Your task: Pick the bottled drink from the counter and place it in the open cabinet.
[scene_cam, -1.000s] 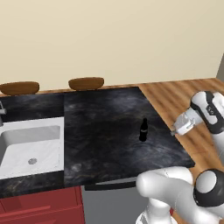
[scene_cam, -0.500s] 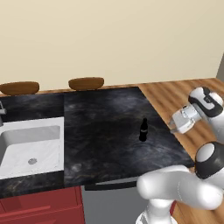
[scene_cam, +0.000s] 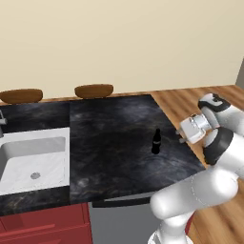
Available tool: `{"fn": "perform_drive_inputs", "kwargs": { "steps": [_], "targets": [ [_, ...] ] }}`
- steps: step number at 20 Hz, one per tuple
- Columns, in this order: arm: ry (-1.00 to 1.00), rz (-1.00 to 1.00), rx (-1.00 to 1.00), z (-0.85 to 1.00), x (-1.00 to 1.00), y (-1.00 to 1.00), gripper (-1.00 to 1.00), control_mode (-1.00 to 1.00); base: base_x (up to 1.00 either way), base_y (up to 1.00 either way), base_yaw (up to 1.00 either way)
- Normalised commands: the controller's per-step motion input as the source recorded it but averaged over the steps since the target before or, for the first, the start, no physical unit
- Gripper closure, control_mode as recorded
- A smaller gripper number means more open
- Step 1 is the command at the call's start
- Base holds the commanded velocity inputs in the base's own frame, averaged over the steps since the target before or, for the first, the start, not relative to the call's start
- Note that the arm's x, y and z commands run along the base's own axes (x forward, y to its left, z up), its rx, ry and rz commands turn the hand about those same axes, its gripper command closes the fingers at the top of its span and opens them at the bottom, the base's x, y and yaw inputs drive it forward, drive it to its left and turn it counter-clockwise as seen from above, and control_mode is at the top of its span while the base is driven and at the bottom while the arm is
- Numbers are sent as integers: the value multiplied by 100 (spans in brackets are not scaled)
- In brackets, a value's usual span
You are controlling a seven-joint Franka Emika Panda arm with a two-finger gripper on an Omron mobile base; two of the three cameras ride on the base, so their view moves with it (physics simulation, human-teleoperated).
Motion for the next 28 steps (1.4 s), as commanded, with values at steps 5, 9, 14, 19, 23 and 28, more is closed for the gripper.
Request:
{"fn": "perform_drive_inputs", "kwargs": {
  "steps": [5, 9, 14, 19, 23, 28],
  "targets": [
    [-7, 5, 5, -26, 35, 0, -100, -100, 0, 0, 0],
    [-2, 2, 1, -23, 38, 0, -100, -100, 0, 0, 0],
    [0, 0, 0, -12, 38, 0, -100, -100, 0, 0, 0],
    [0, 0, 1, -15, 33, 0, -100, -100, 0, 0, 0],
    [-2, 5, 0, -21, -5, 1, -100, -100, 0, 0, 0],
    [0, 7, 1, -16, -5, 13, -100, -100, 0, 0, 0]
  ]
}}
